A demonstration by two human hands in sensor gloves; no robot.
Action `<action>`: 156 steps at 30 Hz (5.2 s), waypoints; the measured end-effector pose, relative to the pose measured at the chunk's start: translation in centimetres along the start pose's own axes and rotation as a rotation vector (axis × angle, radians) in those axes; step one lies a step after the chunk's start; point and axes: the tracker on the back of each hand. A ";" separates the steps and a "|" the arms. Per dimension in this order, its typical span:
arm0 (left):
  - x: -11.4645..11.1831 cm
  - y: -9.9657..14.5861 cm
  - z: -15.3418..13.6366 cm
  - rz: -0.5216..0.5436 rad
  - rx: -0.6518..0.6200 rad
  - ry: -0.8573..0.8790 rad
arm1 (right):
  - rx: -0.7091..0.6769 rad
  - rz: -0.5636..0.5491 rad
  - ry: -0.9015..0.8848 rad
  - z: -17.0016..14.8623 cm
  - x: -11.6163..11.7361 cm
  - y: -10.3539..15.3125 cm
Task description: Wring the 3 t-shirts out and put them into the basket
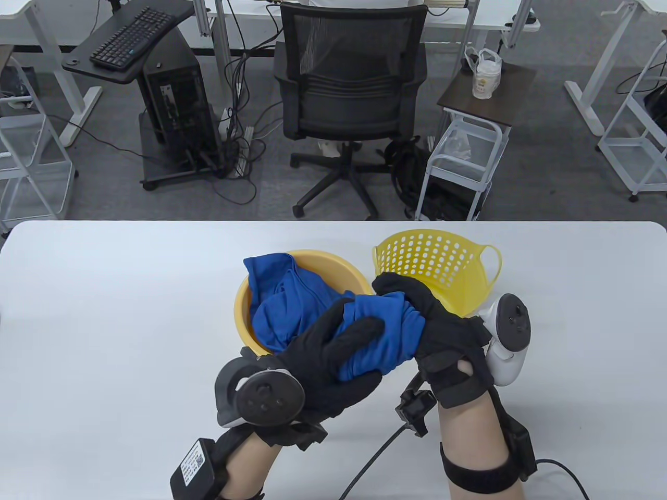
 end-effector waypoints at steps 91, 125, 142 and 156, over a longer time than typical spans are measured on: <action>-0.8 -0.4 -4.9 0.015 0.238 -0.431 | -0.658 -0.183 1.427 -2.2 7.0 0.5; -1.9 -0.3 -0.1 0.147 0.251 -0.746 | -0.441 -0.196 1.143 -1.3 5.2 -0.1; -2.2 -0.8 -1.7 0.104 0.264 -0.712 | -0.378 -0.217 1.210 -2.1 5.2 -0.4; -2.4 -0.5 -1.6 0.122 0.270 -0.733 | -0.400 -0.219 1.230 -1.9 5.6 -0.2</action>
Point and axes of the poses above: the tracker on the back of each hand, its own z axis roughly to the thumb side, its own y axis roughly from the fingertips to the wrist, x = y × z, and after that the axes turned 7 degrees about -z, right-handed
